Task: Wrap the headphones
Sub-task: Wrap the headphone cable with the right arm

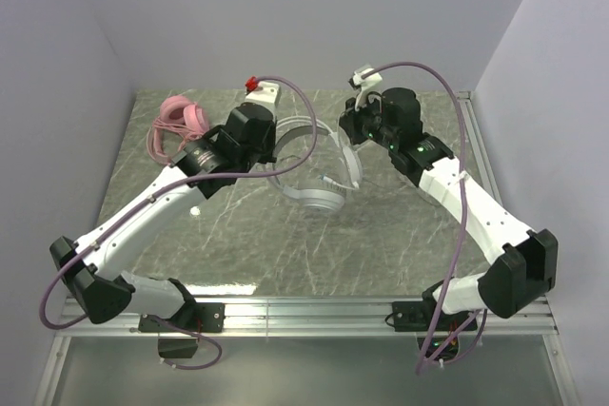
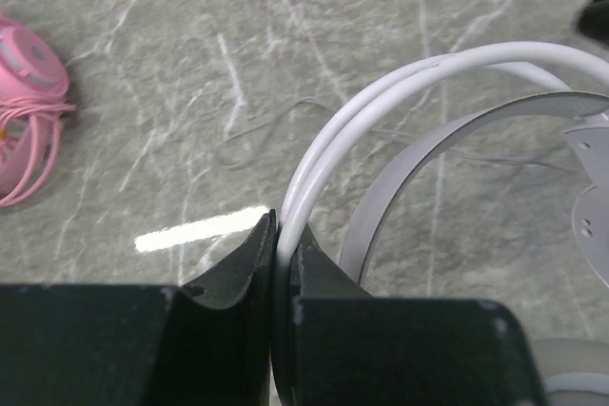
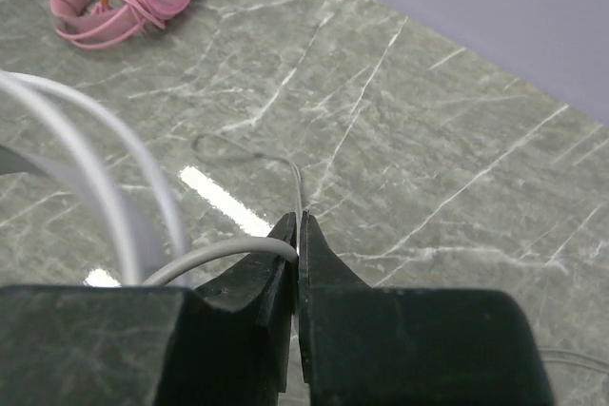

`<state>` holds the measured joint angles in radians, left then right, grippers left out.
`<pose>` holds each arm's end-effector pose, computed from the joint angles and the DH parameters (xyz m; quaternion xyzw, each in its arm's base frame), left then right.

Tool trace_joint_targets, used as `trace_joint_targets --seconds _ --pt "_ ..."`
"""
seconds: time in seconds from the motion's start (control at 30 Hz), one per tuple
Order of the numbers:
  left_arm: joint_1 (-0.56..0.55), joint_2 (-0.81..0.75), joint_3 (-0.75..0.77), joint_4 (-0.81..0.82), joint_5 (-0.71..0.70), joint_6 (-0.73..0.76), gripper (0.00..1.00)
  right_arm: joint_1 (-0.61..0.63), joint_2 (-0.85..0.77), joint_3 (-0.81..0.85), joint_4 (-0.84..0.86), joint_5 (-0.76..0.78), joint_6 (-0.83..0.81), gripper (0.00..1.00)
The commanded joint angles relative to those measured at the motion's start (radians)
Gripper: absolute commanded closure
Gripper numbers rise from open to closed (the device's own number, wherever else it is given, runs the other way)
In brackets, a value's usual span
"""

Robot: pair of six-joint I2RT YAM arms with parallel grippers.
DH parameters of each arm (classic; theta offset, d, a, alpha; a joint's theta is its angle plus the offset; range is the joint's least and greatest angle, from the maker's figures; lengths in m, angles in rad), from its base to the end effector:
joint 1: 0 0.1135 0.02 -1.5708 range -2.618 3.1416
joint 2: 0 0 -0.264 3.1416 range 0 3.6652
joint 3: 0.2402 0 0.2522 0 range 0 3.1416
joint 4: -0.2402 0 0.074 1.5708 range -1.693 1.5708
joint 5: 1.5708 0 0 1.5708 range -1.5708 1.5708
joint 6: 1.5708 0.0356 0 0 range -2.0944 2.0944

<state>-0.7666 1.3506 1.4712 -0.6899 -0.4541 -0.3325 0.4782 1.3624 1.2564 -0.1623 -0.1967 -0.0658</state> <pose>0.2180 -0.1882 0.4030 0.0785 0.8579 -0.0759 0.5020 0.2812 0.1536 0.3767 -0.2700 0.7464 0.1999 0.5745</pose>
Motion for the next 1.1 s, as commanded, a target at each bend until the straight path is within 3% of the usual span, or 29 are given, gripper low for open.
trace_joint_targets --seconds 0.0,0.23,0.47,0.8,1.07 --pt "-0.007 -0.08 -0.006 0.147 0.1 -0.013 1.0 0.003 0.004 0.048 0.023 0.017 -0.002 1.0" --pt "-0.007 -0.13 -0.002 0.173 0.157 -0.075 1.0 -0.052 0.003 -0.064 0.145 -0.142 0.061 0.87" --pt "0.009 -0.108 0.081 0.106 0.181 -0.18 1.0 -0.164 -0.003 -0.235 0.423 -0.377 0.208 0.75" --pt "0.02 -0.071 0.212 0.104 0.259 -0.339 1.0 -0.17 0.061 -0.393 0.76 -0.441 0.36 0.72" --pt "0.027 -0.031 0.296 0.105 0.275 -0.431 1.0 -0.167 0.158 -0.423 0.958 -0.481 0.481 0.72"
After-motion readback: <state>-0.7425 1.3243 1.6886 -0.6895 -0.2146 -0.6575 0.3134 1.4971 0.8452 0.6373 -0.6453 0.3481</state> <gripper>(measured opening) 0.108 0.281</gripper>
